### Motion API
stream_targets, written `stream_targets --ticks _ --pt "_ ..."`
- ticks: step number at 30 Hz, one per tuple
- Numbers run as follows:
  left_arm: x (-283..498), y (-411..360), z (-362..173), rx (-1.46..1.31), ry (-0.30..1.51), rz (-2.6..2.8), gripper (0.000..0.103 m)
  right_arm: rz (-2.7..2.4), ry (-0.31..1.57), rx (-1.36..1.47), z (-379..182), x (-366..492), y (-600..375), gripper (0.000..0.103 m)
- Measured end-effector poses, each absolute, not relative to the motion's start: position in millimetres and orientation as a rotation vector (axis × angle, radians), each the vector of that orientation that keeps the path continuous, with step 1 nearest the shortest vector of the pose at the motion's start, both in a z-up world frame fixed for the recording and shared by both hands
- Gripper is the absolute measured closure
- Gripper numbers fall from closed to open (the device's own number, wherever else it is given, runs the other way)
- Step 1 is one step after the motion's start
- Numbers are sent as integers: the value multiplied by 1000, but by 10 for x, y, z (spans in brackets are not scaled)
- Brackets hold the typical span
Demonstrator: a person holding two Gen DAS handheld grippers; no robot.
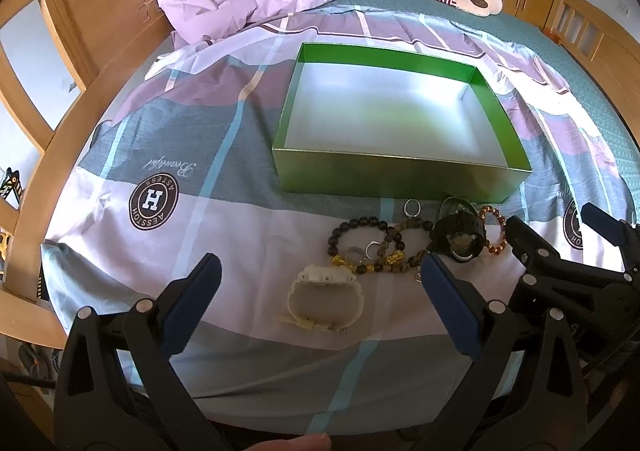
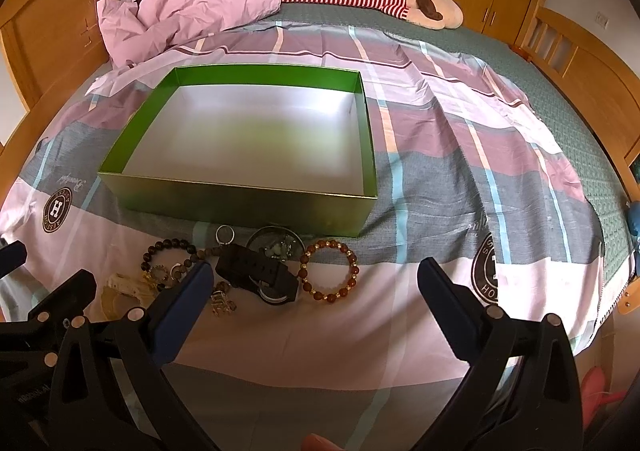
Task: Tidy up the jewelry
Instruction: 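Grasp the white strap watch with the left tool while the right tool grasps the black watch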
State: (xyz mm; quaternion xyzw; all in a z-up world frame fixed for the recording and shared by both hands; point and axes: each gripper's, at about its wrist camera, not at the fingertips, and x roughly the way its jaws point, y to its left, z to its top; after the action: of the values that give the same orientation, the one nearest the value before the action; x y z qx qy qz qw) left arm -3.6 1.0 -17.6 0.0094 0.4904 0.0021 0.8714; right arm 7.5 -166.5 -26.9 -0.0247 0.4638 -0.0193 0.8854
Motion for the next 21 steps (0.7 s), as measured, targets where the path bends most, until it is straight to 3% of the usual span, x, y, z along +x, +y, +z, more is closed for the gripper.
stream_targets --ticks 11,17,19,21 --pt "-12 32 -267 22 1045 14 4 -128 977 -121 -376 147 -1767 3" --pt "26 421 -554 -15 1107 85 4 -181 1019 -162 -576 178 -2034 4" --pt "50 617 -632 -52 1123 127 5 -135 1041 -135 -632 162 -2047 11" --pt "62 739 -675 -79 1129 148 11 -77 1065 -108 -688 160 -1992 26"
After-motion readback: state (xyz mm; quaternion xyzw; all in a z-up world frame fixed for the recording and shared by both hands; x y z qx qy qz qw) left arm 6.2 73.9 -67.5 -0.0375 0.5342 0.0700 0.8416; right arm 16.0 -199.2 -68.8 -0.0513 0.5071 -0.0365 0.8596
